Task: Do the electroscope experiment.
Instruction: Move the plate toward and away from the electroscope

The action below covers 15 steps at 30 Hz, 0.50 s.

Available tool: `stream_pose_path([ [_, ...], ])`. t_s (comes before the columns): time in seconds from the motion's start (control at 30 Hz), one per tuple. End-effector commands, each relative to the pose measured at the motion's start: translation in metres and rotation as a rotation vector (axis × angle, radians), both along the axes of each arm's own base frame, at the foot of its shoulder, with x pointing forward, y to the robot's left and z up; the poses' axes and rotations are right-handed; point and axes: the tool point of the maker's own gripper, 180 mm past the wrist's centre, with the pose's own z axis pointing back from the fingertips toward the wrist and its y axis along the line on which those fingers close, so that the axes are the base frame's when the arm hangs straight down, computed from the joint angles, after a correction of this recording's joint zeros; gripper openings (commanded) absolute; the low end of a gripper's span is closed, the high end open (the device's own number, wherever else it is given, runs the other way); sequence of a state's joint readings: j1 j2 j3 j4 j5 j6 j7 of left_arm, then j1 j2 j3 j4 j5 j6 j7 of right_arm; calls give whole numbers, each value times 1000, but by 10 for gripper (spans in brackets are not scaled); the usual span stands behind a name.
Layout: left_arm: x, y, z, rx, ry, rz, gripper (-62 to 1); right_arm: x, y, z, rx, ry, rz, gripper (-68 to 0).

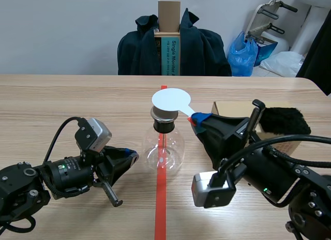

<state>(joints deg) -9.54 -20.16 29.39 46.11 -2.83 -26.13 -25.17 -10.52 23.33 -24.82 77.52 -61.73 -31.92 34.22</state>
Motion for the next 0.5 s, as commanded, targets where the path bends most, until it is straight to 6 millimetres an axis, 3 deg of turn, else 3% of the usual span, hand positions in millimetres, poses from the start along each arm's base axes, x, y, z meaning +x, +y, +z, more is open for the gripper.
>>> stream_pose_path([
  [0.0,10,-6,17,-37,-45,0,-577,8,-4,12,11,-41,-25,-669],
  [0.47,10,-6,17,-37,-45,0,-577,45,-54,14,28,-32,-367,-669],
])
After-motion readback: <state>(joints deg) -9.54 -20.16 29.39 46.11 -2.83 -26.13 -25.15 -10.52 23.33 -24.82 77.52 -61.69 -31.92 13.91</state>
